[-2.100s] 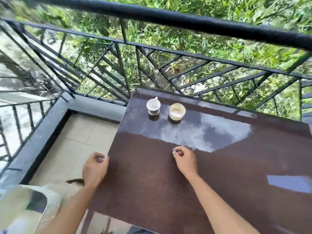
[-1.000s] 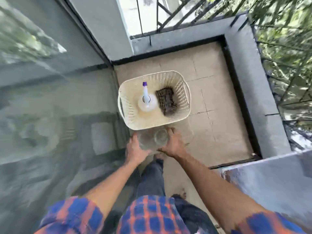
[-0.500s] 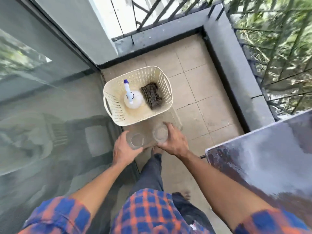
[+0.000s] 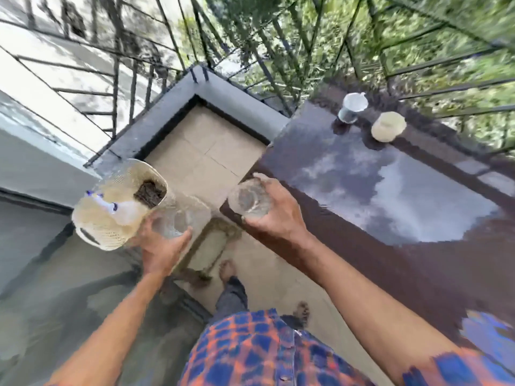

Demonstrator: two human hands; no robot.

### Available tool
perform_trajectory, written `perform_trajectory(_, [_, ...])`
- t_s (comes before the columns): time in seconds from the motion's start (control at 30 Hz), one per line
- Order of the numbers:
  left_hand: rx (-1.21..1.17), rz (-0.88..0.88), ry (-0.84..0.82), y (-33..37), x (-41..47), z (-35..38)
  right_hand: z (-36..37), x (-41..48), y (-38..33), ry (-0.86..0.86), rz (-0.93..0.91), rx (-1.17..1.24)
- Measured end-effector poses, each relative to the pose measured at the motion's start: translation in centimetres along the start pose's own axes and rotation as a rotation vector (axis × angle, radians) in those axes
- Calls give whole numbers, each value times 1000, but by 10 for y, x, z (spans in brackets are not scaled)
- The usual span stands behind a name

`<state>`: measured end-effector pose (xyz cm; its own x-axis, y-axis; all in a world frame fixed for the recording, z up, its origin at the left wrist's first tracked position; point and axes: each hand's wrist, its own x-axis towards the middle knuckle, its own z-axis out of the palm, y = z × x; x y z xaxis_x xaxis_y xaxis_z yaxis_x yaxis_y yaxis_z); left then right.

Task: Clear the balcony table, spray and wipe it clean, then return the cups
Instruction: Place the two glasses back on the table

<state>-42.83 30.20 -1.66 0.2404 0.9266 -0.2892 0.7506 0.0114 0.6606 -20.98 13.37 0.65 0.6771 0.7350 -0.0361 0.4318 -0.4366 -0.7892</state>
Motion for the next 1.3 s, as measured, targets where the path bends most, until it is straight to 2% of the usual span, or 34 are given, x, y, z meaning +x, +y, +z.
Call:
perform_trajectory(0.17, [18, 123, -150, 89, -53, 58, -96, -66, 86, 234, 186, -47])
perform_trajectory(0.3, [120, 468, -179, 160, -107, 108, -169, -118, 148, 362, 330, -105])
perform_trajectory(0.5, [139, 768, -471, 237, -164, 208, -254, -165, 210, 541, 524, -117])
perform_trajectory(0.73, [228, 900, -630, 314, -186, 332, -320, -167, 265, 682, 645, -77])
perform_trajectory(0.93, [291, 938, -665, 372, -186, 406, -361, -128, 304, 713, 685, -76])
perform_trajectory(1.3, [273, 941, -701, 420, -161, 462, -386, -54, 331, 647, 673, -116])
